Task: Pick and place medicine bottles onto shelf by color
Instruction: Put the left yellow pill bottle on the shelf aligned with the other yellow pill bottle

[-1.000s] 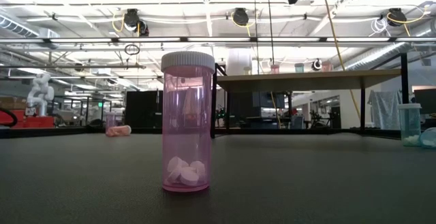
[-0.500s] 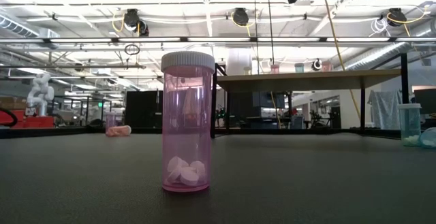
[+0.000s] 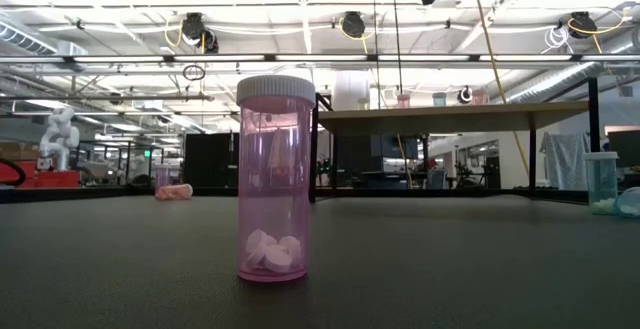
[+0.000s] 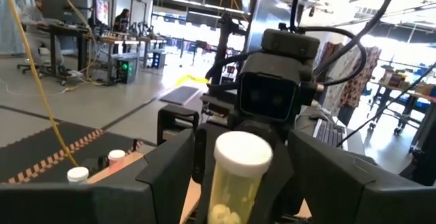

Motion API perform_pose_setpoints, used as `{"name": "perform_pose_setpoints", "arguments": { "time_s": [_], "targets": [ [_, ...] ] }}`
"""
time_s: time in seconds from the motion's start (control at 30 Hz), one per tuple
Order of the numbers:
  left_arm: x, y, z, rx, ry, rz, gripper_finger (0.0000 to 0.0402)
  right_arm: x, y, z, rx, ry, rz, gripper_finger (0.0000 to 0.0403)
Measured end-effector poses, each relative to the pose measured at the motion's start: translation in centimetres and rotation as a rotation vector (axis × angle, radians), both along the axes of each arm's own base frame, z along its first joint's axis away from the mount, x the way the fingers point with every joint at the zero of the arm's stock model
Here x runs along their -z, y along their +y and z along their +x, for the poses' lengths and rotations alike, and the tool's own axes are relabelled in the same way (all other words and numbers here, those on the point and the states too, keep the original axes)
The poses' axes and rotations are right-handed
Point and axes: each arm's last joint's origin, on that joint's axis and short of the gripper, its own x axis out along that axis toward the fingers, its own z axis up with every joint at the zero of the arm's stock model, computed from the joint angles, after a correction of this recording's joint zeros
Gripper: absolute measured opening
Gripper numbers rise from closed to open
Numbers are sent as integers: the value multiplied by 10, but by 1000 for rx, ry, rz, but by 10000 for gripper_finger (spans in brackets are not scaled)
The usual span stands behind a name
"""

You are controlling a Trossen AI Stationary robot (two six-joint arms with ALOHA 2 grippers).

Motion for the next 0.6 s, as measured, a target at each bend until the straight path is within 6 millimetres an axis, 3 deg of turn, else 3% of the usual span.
{"name": "perform_pose_setpoints", "arguments": {
  "time_s": [0.13,0.43,0.6],
  "targets": [
    [0,0,0,8,2,2,231,1,0,1,-6,2,1,100],
    [1,-1,0,41,10,17,137,1,0,1,-6,-1,1,100],
    [1,-1,0,41,13,16,119,1,0,1,-5,-1,5,100]
  ]
}}
